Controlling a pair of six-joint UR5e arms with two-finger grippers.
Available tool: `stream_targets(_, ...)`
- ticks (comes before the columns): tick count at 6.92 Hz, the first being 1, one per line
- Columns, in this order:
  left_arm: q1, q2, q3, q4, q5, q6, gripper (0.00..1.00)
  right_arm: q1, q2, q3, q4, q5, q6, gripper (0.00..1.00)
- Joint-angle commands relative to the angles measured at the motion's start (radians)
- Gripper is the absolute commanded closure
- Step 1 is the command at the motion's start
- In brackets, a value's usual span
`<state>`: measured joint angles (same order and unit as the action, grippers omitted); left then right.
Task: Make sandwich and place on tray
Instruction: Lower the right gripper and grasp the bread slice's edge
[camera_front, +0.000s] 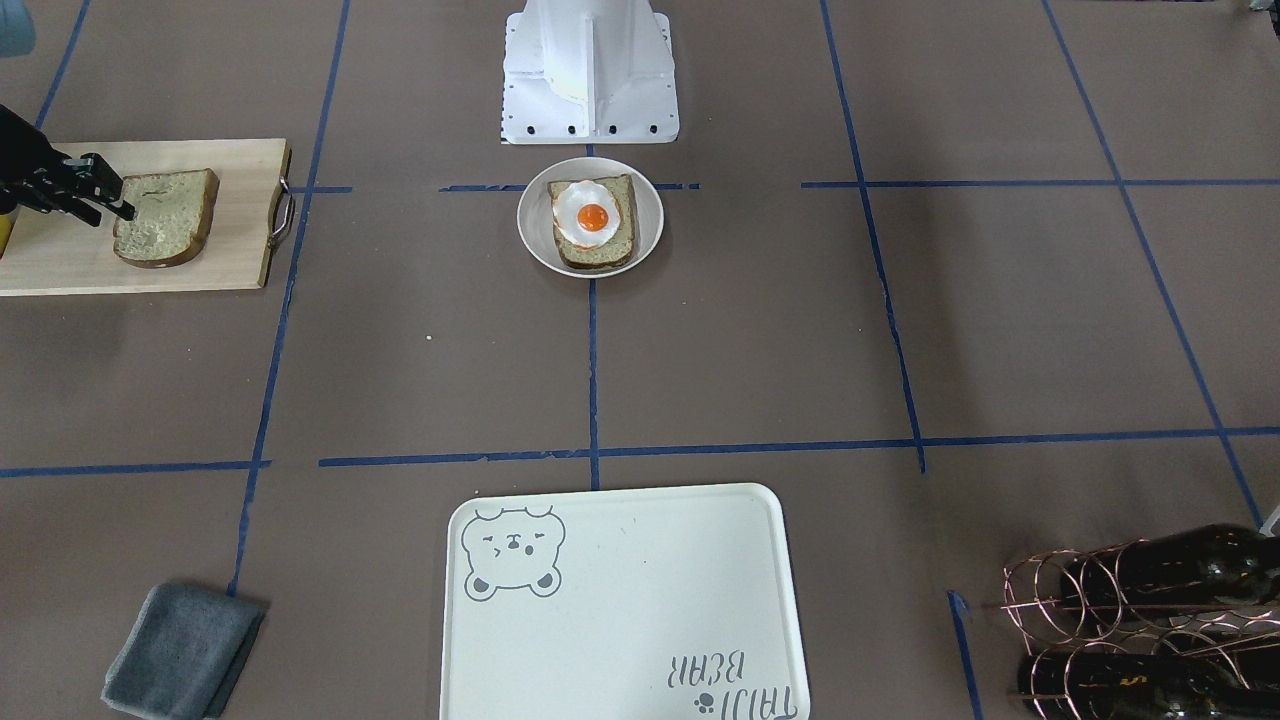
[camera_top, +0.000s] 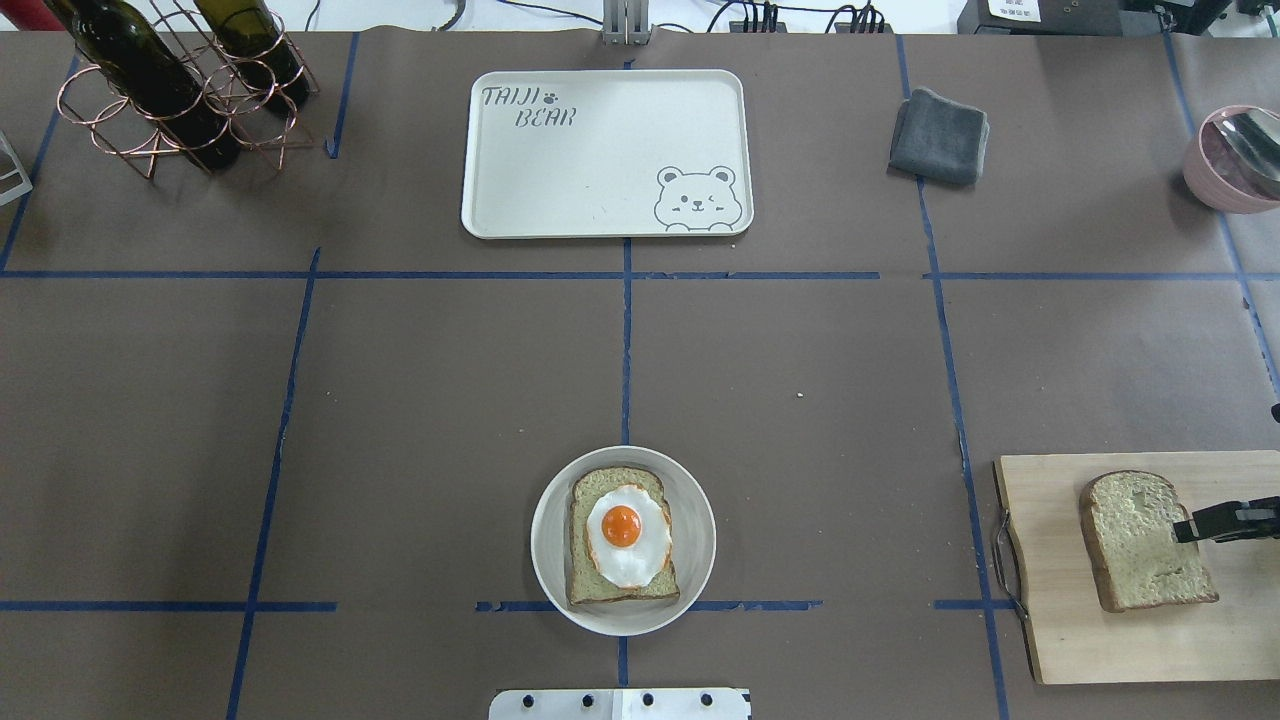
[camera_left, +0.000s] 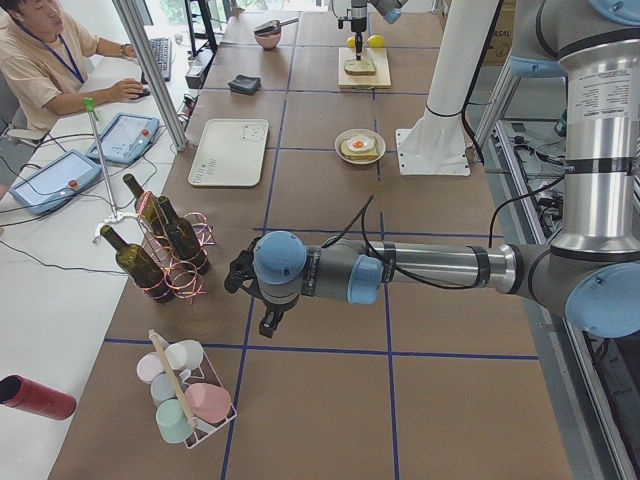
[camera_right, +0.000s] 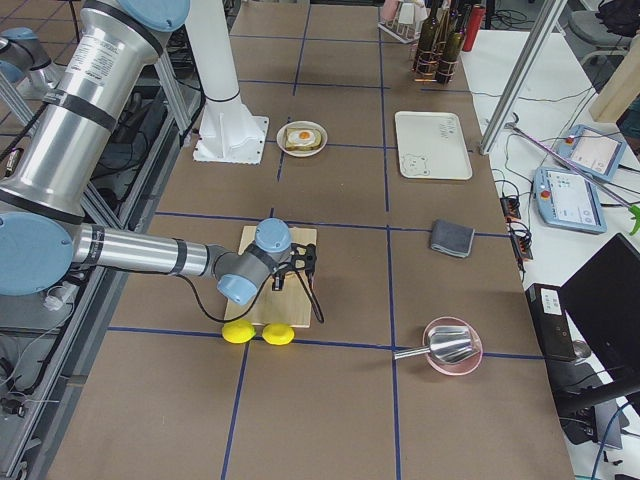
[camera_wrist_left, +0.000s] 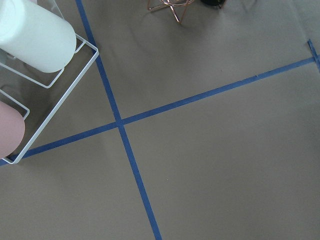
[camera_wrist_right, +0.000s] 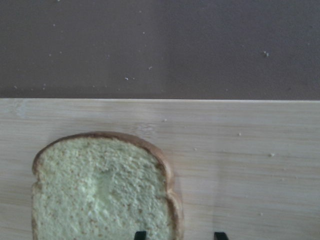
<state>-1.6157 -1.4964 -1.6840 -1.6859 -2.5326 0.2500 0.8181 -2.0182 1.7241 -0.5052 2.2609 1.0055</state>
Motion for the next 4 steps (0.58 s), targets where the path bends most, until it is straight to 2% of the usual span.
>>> stream_targets(1, 0.000, 0.001, 0.000, 0.000, 0.000, 0.000, 0.00, -0.010, 0.001, -0.026, 0.042, 0.000, 0.014, 0.47)
stream_targets(2, -0.001, 0.001, 0.000, 0.000, 0.000, 0.000, 0.00, -0.022, 0.003, -0.026, 0.060, 0.000, 0.042, 0.53)
stream_targets(4, -0.001, 0.001, 0.004, 0.000, 0.000, 0.000, 0.00, -0.034, 0.006, -0.024, 0.065, 0.002, 0.044, 1.00)
